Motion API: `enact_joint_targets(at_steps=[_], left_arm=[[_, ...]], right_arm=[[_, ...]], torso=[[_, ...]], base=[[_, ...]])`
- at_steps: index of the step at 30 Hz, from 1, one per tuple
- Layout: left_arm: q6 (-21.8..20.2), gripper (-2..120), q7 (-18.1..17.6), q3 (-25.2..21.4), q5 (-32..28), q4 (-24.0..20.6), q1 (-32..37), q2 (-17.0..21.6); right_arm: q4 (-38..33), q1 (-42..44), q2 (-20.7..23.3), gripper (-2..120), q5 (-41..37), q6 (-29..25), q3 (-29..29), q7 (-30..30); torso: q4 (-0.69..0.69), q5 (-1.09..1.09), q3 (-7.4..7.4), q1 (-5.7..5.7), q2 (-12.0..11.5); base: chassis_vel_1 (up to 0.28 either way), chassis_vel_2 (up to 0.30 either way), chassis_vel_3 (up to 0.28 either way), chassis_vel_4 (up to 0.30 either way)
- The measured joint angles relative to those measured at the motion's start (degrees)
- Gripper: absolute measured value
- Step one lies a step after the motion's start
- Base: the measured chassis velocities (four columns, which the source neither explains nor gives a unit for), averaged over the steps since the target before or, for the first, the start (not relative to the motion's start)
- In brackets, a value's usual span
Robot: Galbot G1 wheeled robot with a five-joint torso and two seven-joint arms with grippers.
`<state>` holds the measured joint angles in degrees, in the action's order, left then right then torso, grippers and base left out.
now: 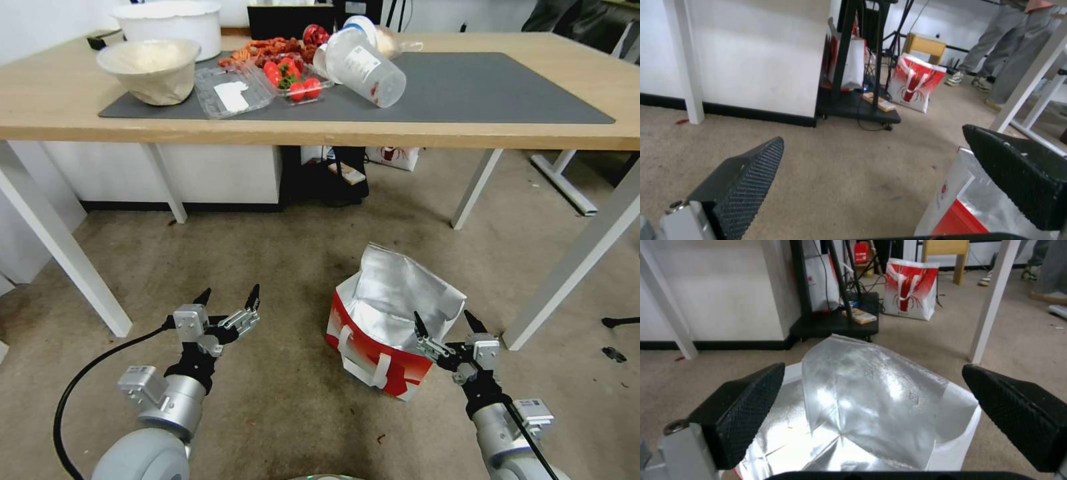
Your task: Pick up the food delivery bag from the floor and place it on the table.
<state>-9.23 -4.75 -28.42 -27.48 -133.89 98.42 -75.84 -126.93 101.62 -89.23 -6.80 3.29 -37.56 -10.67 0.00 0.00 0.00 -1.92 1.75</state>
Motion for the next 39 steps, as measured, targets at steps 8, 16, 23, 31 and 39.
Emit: enact_joint_targets(at_steps=[8,16,23,31,39], left_arm=[[1.7,100,1.1,0.1,0.6,0.5,0.8,0.3],[2.1,100,1.0,0.1,0.8,0.5,0.8,0.4],[2.5,100,0.8,0.5,0.5,0.9,0.4,1.0],[3.1,100,0.6,0.1,1.0,0.9,0.8,0.0],[3.4,100,0.0,-0.5,1.3,1.5,1.0,-0.4]], right_arm=[[-0.1,-1.3,2.7,100,-1.2,-1.1,-1.1,-1.1],[4.8,-6.1,13.2,100,-4.4,-3.2,-1.7,-3.5],[9.7,-12.3,22.6,100,-9.5,-4.7,-0.8,-6.3],[18.6,-24.5,31.8,100,-14.7,-3.1,6.4,-6.4],[31.6,-42.7,38.2,100,-15.3,-0.6,24.0,-4.1]], torso=[[0.0,0.0,0.0,-0.01,0.0],[0.03,0.03,0.0,-0.01,0.1],[0.0,0.03,0.0,-0.02,0.1],[0.0,0.0,0.0,-0.02,0.1],[0.01,0.0,0.01,-0.03,0.1]], base=[[0.0,0.0,0.0,0.0],[0.0,0.0,0.0,0.0],[0.0,0.0,0.0,0.0],[0.0,0.0,0.0,0.0],[0.0,0.0,0.0,0.0]])
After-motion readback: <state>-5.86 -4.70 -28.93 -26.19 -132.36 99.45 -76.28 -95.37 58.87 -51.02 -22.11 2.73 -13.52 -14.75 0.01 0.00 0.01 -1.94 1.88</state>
